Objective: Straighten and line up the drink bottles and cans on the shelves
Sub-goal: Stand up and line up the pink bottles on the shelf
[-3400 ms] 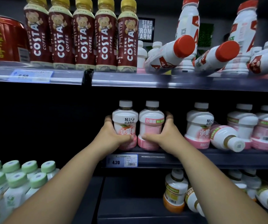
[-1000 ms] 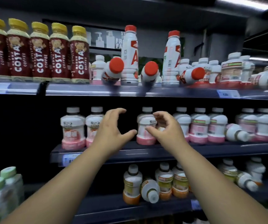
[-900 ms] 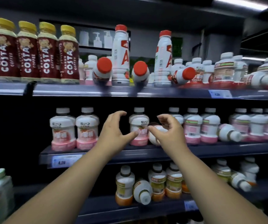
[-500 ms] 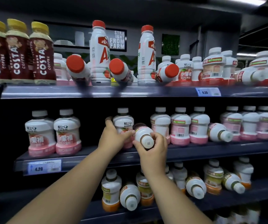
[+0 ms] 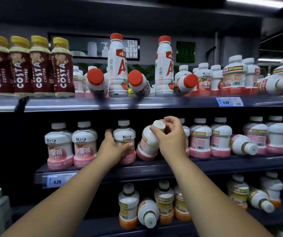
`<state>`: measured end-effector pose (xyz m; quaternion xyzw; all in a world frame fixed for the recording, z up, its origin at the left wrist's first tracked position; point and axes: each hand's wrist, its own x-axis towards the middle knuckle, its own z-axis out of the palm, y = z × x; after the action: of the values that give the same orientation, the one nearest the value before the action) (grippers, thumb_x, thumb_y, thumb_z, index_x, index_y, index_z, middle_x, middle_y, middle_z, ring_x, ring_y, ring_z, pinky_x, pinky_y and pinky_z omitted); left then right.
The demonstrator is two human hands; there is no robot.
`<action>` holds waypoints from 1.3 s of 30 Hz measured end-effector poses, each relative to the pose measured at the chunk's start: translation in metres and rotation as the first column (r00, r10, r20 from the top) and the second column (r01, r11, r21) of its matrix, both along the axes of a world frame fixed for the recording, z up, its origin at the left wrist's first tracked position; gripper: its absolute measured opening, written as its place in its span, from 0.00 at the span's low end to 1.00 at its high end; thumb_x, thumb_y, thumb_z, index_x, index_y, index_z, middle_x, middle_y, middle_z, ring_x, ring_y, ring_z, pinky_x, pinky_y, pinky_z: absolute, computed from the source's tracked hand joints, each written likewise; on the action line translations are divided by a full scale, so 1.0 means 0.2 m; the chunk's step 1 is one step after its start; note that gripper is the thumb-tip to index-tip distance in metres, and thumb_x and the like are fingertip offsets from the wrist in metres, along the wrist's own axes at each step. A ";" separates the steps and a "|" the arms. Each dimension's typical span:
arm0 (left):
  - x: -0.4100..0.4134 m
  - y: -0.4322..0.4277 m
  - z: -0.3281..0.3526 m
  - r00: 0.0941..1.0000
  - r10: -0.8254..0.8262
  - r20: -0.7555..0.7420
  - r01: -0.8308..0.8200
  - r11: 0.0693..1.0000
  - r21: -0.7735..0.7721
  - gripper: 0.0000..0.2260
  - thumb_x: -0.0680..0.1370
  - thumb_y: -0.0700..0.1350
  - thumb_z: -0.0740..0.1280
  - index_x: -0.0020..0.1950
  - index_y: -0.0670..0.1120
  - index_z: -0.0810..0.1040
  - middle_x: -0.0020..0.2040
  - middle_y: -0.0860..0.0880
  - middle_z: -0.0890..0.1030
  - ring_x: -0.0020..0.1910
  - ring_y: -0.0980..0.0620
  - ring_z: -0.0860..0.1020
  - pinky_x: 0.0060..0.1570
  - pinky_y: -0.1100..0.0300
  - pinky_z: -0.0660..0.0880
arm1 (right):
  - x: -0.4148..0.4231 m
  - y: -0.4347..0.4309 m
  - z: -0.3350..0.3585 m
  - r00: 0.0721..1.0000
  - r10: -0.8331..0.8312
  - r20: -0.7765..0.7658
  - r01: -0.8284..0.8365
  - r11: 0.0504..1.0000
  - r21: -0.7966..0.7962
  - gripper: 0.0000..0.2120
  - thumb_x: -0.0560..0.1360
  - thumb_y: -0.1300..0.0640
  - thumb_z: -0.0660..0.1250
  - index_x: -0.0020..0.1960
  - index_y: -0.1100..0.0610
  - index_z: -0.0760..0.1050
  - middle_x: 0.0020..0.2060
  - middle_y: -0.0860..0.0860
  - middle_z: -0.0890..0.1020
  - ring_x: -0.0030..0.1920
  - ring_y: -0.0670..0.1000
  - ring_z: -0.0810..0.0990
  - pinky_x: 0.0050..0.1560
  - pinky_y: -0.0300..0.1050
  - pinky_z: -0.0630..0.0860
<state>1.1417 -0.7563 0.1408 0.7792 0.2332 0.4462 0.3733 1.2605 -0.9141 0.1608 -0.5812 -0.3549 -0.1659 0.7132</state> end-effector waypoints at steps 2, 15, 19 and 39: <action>-0.04 0.02 -0.01 0.999 -0.046 0.001 0.046 0.999 -0.010 0.28 0.69 0.44 0.79 0.63 0.46 0.67 0.52 0.51 0.80 0.51 0.51 0.79 0.49 0.61 0.72 | 0.02 0.05 0.02 0.997 0.069 -0.043 -0.071 0.996 -0.051 0.18 0.70 0.51 0.78 0.53 0.45 0.72 0.50 0.46 0.82 0.51 0.46 0.81 0.50 0.38 0.75; -0.07 0.05 -0.06 0.988 -0.081 -0.132 0.079 0.997 -0.018 0.37 0.57 0.55 0.80 0.59 0.50 0.65 0.50 0.51 0.82 0.49 0.52 0.82 0.56 0.48 0.78 | 0.09 0.12 -0.14 0.992 0.094 -0.080 -0.124 0.768 -0.629 0.53 0.68 0.49 0.77 0.80 0.51 0.45 0.63 0.50 0.75 0.57 0.51 0.76 0.56 0.43 0.72; -0.08 0.07 -0.05 0.994 -0.051 -0.098 0.049 0.998 -0.024 0.33 0.63 0.44 0.82 0.60 0.48 0.65 0.51 0.50 0.80 0.50 0.52 0.80 0.54 0.54 0.77 | 0.10 0.11 -0.15 0.995 0.068 -0.075 -0.099 0.800 -0.592 0.55 0.60 0.43 0.82 0.75 0.52 0.52 0.62 0.51 0.76 0.58 0.52 0.76 0.59 0.48 0.73; -0.30 0.02 -0.01 0.999 -0.035 0.030 0.034 0.999 0.015 0.39 0.69 0.40 0.79 0.75 0.50 0.62 0.59 0.51 0.74 0.59 0.52 0.76 0.59 0.56 0.74 | 0.07 0.16 -0.16 0.995 0.078 0.068 -0.021 0.796 -0.604 0.46 0.57 0.42 0.83 0.67 0.51 0.63 0.57 0.49 0.81 0.55 0.51 0.80 0.55 0.48 0.76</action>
<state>1.0821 -0.7515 0.1383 0.7790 0.2109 0.4529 0.3789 1.2743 -0.8817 0.1296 -0.7604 -0.4357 -0.0515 0.4789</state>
